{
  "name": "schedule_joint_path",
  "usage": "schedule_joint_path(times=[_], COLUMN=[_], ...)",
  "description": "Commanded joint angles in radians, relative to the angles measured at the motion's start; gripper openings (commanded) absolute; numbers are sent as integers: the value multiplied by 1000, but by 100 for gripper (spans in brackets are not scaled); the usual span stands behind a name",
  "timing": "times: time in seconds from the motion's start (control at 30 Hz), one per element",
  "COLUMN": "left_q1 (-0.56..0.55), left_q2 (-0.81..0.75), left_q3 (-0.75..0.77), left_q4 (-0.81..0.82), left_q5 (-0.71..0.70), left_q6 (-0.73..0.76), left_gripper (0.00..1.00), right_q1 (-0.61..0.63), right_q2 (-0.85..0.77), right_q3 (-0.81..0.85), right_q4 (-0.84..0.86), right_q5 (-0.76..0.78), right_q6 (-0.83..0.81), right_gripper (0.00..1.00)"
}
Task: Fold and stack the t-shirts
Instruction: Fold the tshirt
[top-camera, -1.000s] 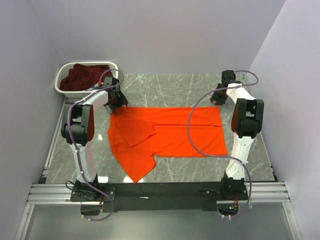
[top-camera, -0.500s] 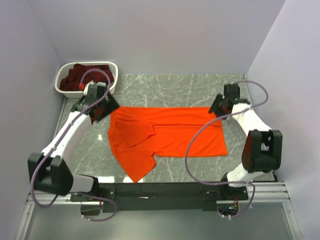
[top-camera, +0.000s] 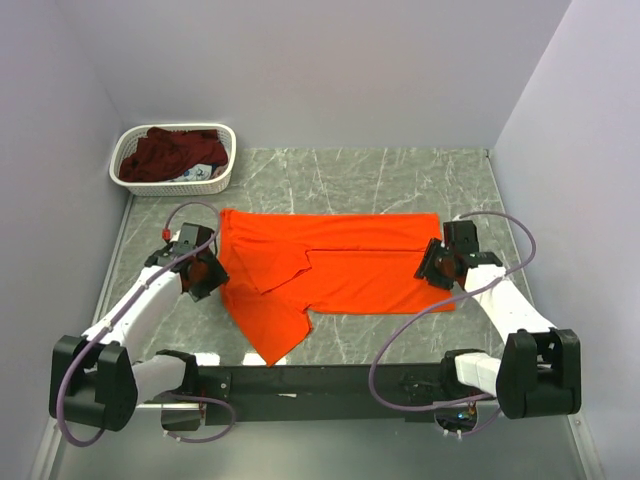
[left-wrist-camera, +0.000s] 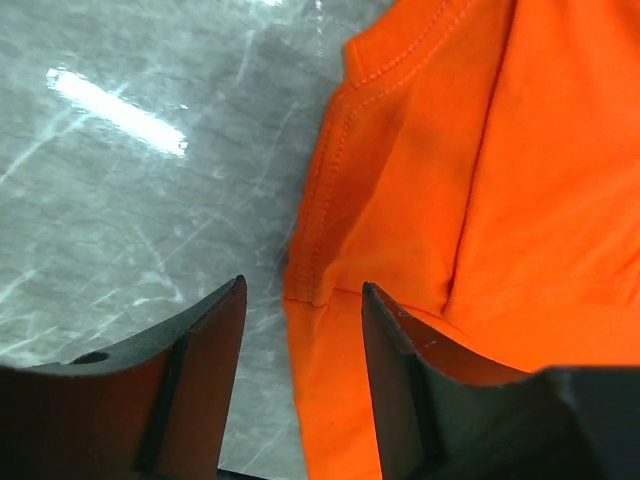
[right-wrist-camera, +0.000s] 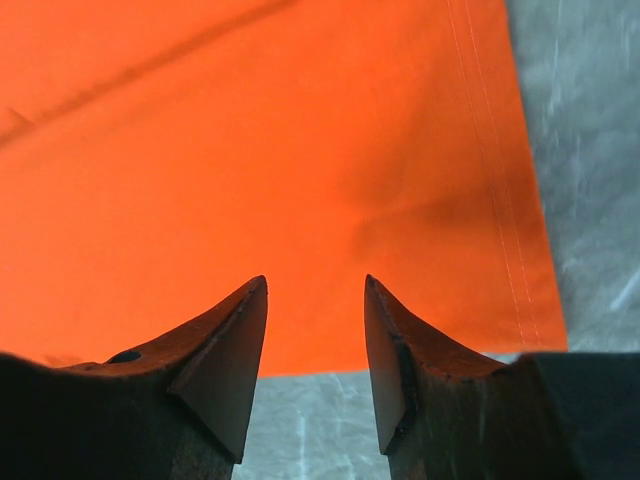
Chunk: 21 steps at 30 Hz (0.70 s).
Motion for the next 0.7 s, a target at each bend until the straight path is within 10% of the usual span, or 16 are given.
schedule_joint_path(times=[0.0,0.67], left_q1=[0,7], left_q2=[24,257], left_q3=[-3,-5], left_q4=[62,-71], left_q5=[47,-121], left_q6=[-17,-109], left_gripper=[55,44], right_q1=[0,-92], right_q2=[-28,11], right_q3=[-37,-80], right_q4=[31,42], right_q5=[-3,106], right_q6=[-9,50], right_gripper=[50,47])
